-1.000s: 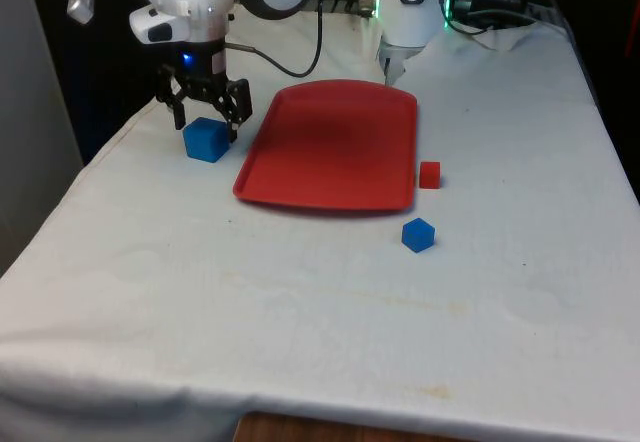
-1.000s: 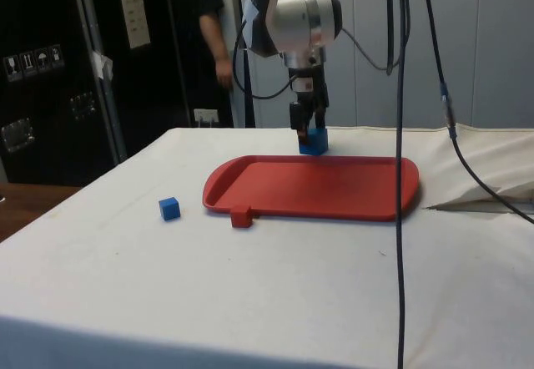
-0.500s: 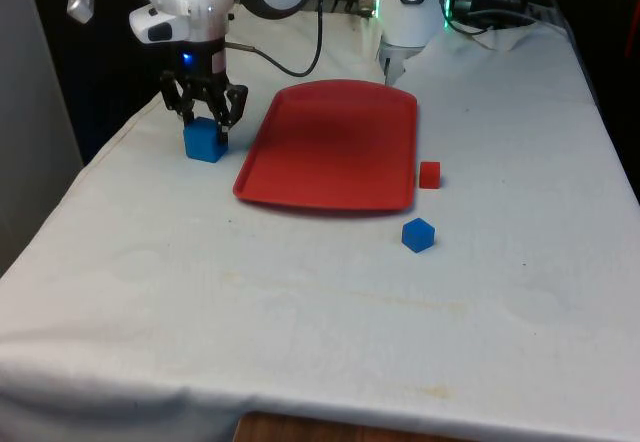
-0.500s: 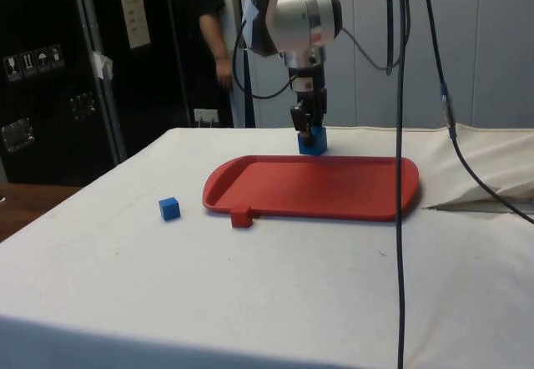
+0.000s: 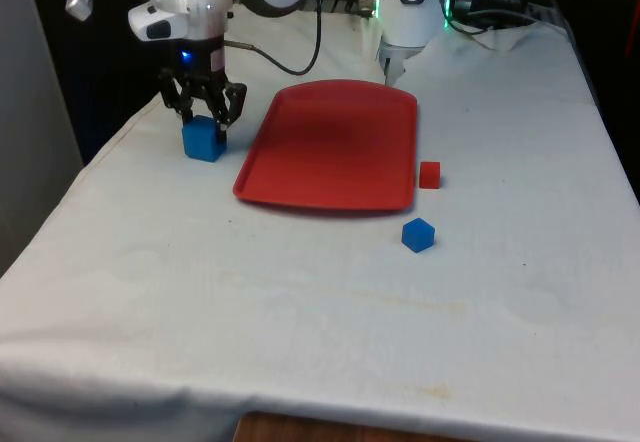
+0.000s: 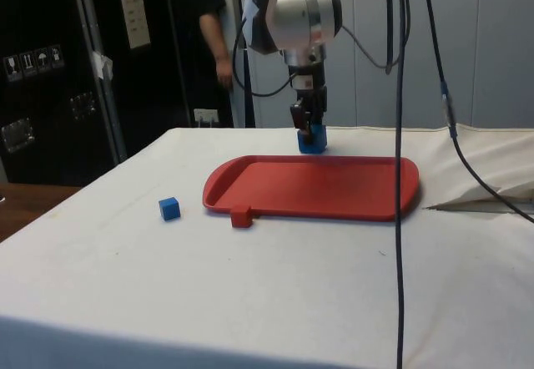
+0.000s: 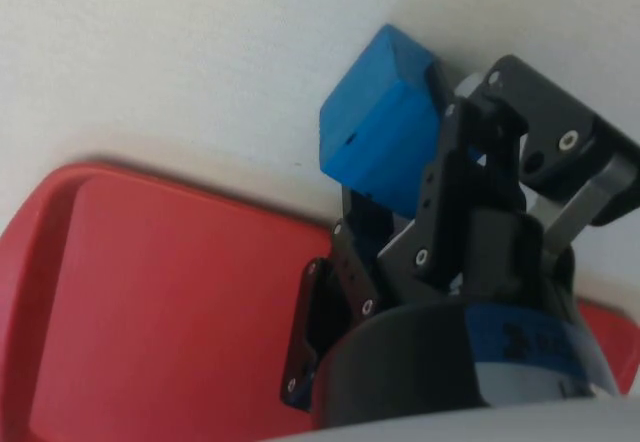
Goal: Pick up the largest block and place it onto the tray.
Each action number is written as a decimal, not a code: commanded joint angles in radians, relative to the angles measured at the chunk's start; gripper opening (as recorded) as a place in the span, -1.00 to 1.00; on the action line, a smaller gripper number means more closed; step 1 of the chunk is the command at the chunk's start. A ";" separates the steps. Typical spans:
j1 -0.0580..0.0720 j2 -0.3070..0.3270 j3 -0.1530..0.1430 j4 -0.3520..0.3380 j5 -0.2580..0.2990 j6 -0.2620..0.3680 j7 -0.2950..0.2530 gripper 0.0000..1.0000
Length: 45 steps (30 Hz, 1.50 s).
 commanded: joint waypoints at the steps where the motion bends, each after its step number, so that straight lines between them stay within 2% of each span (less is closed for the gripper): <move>1: 0.002 -0.002 -0.004 0.000 0.000 -0.001 0.001 -0.97; 3: 0.018 -0.021 -0.026 -0.006 -0.007 -0.015 0.010 -0.97; 5: 0.023 -0.024 -0.033 -0.007 -0.008 -0.019 0.012 -0.97; 6: 0.033 -0.031 -0.046 -0.008 -0.011 -0.026 0.016 -0.97; 9: 0.049 -0.045 -0.067 -0.011 -0.016 -0.034 0.022 -0.97; 10: 0.037 -0.040 -0.055 -0.004 -0.005 -0.029 0.013 -0.97; 11: 0.053 -0.050 -0.073 -0.012 -0.019 -0.037 0.025 -0.97; 12: 0.062 -0.059 -0.086 -0.012 -0.024 -0.044 0.030 -0.97; 17: 0.085 -0.075 -0.116 -0.013 -0.027 -0.060 0.037 -0.97; 18: 0.098 -0.081 -0.127 -0.016 -0.026 -0.064 0.043 -0.97; 19: 0.079 -0.076 -0.112 -0.006 -0.014 -0.060 0.028 -0.97; 20: 0.104 -0.084 -0.132 -0.017 -0.026 -0.065 0.046 -0.97; 26: 0.143 -0.112 -0.153 -0.034 -0.032 -0.064 0.070 -0.97; 27: 0.154 -0.123 -0.158 -0.040 -0.039 -0.062 0.081 -0.97; 28: 0.133 -0.118 -0.141 -0.028 -0.030 -0.062 0.069 -0.97; 29: 0.160 -0.128 -0.159 -0.043 -0.044 -0.061 0.088 -0.97; 33: 0.178 -0.151 -0.158 -0.054 -0.062 -0.055 0.115 -0.97; 34: 0.187 -0.159 -0.158 -0.058 -0.065 -0.053 0.125 -0.97; 35: 0.187 -0.159 -0.158 -0.058 -0.065 -0.053 0.125 -0.97; 36: 0.167 -0.158 -0.144 -0.047 -0.058 -0.058 0.114 -0.97; 37: 0.191 -0.162 -0.158 -0.060 -0.067 -0.052 0.129 -0.97; 38: 0.201 -0.168 -0.159 -0.064 -0.071 -0.051 0.141 -0.97; 42: 0.219 -0.177 -0.159 -0.070 -0.076 -0.050 0.162 -0.97; 43: 0.227 -0.181 -0.158 -0.073 -0.079 -0.049 0.173 -0.97; 44: 0.207 -0.178 -0.144 -0.059 -0.073 -0.057 0.164 -0.97; 45: 0.231 -0.182 -0.157 -0.074 -0.080 -0.048 0.179 -0.97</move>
